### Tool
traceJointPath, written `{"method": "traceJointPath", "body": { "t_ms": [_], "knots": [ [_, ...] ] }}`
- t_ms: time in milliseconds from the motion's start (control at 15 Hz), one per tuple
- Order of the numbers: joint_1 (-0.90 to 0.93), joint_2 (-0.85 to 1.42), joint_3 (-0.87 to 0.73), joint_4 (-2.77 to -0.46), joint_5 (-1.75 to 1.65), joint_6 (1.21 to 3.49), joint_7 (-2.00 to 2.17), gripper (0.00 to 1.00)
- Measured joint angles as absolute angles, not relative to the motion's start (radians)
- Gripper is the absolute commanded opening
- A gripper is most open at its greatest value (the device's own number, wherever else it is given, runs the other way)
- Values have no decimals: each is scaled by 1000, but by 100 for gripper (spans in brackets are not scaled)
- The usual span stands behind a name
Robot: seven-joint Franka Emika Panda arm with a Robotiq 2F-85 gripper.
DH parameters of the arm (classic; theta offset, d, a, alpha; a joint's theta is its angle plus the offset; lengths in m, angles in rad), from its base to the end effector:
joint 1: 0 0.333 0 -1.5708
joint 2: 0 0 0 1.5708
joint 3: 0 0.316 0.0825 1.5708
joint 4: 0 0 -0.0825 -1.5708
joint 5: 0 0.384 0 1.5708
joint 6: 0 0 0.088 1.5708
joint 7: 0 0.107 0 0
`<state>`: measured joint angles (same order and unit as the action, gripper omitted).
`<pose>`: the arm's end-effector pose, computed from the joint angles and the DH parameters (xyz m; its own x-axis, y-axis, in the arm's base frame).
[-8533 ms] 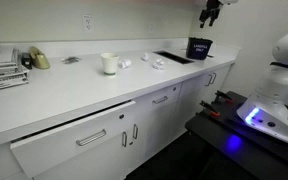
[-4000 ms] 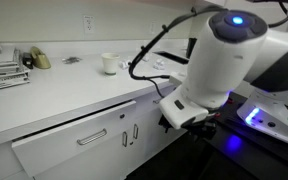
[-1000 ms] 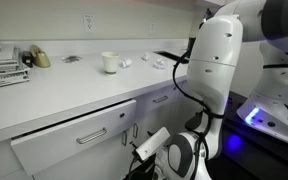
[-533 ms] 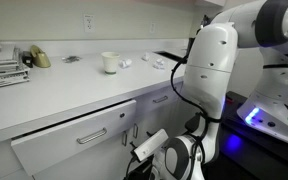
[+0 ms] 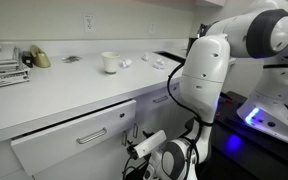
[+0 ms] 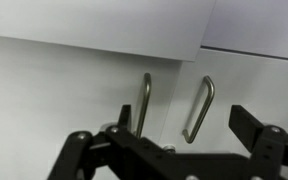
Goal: Open the third cabinet door from the left
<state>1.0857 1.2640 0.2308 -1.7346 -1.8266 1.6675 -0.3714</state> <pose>0.1997 0.4633 -0.1181 -0.2827 -0.1273 -0.9507 0.0916 0.9830 -0.1588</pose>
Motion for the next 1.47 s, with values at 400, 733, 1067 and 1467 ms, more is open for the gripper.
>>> {"method": "traceJointPath", "body": {
  "t_ms": [400,733,1067,1467],
  "knots": [
    [1083,1324,203,-1667,-1916,1664,-258,100],
    [1082,1354,201,-1613,-1924,1664,-246,100],
    [1076,1377,192,-1578,-1925,1665,-246,100],
    [1058,1410,186,-1540,-1956,1673,-246,49]
  ]
}}
